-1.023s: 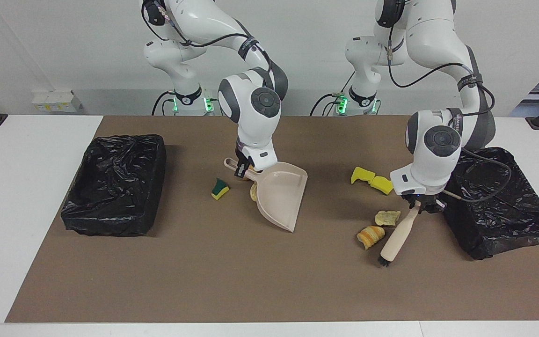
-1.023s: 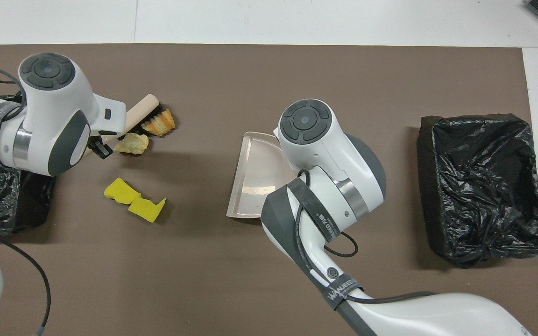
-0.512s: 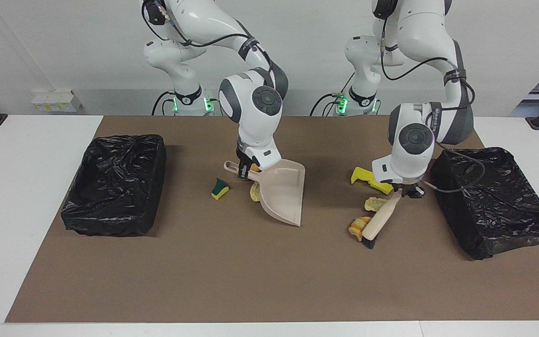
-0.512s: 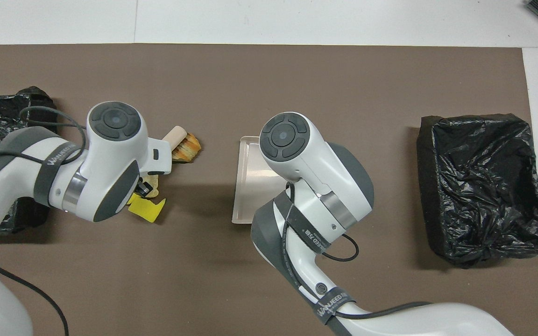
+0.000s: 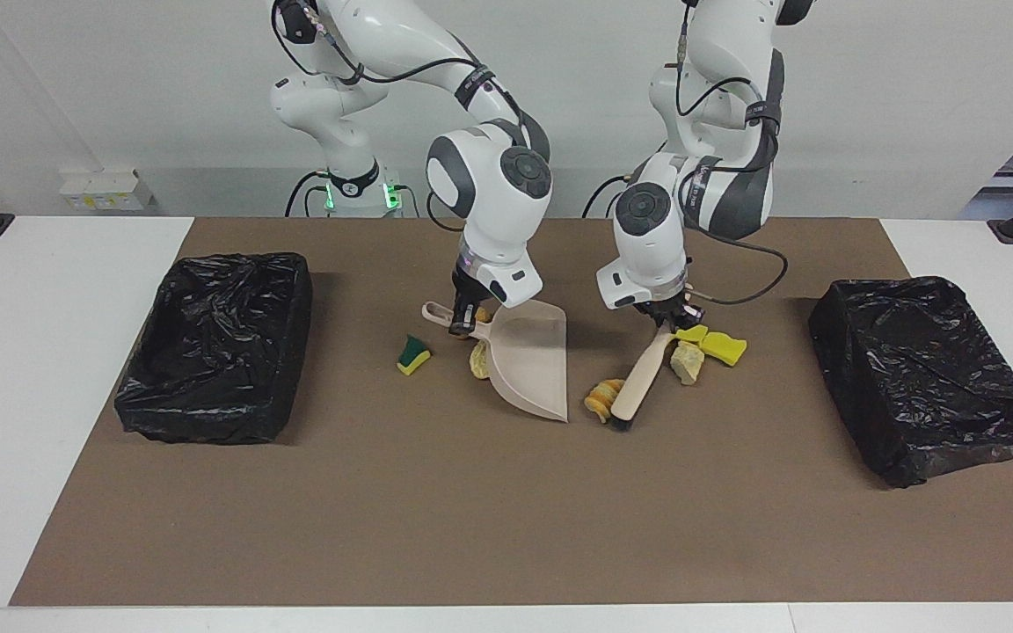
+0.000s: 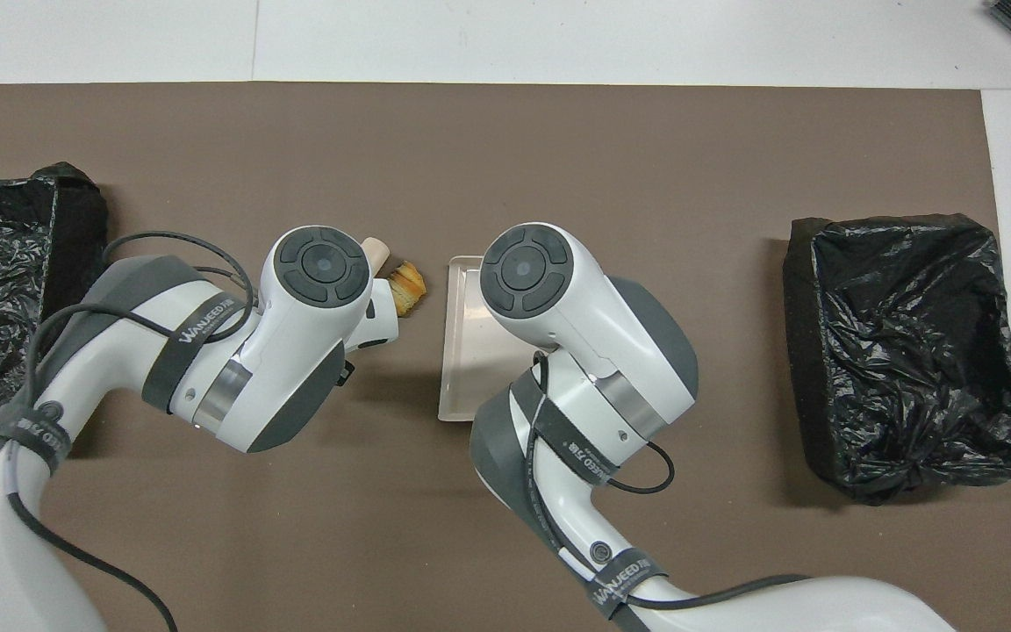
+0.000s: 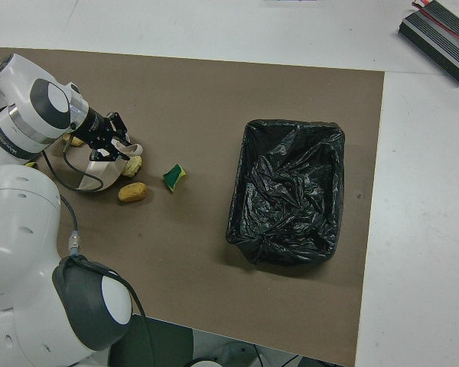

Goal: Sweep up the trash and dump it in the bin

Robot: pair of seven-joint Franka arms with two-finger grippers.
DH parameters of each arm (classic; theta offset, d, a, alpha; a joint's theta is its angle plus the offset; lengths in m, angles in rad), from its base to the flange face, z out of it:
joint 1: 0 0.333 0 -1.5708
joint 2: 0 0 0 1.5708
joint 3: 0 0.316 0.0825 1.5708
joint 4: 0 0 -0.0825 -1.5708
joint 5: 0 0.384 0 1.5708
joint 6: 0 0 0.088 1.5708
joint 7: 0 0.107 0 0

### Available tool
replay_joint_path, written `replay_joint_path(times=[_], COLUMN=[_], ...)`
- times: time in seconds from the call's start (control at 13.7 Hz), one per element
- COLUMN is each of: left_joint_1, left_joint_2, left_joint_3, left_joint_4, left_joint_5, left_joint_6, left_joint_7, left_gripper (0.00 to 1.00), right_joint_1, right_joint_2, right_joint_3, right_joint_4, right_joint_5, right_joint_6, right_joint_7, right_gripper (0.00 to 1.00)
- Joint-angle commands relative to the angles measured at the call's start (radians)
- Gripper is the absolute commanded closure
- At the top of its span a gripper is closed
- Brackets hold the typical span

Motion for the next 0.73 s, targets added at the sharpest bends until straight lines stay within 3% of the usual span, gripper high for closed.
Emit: replay_joint_path(times=[0.0, 0.22, 0.51, 0.66], left_joint_1=[0.042, 0.149, 0.303, 0.306], left_joint_2=[-0.089, -0.121, -0.169, -0.215], left_joint_3=[0.017, 0.017, 0.015, 0.015], left_joint_4=[-0.022, -0.094, -0.195, -0.279], left_joint_5=[-0.008, -0.008, -0.008, -0.01], left_joint_6=[-0.049, -0.043, -0.004, 0.047], left_joint_7=[-0.104, -0.293, -0.306, -0.322], left_gripper=[1.0, 1.0, 1.0, 1.0], right_joint_1=[-0.026, -0.038, -0.043, -0.043], right_joint_2=[-0.025, -0.022, -0.029, -0.028], right_joint_3=[0.008, 0.007, 0.007, 0.008], right_joint_4=[-0.041, -0.058, -0.09, -0.09], right_joint_5=[0.012, 0.031, 0.034, 0.034], right_joint_6=[0.026, 0.087, 0.154, 0.157], right_joint_7=[-0.045, -0.115, -0.157, -0.157], right_gripper=[1.0, 1.0, 1.0, 1.0])
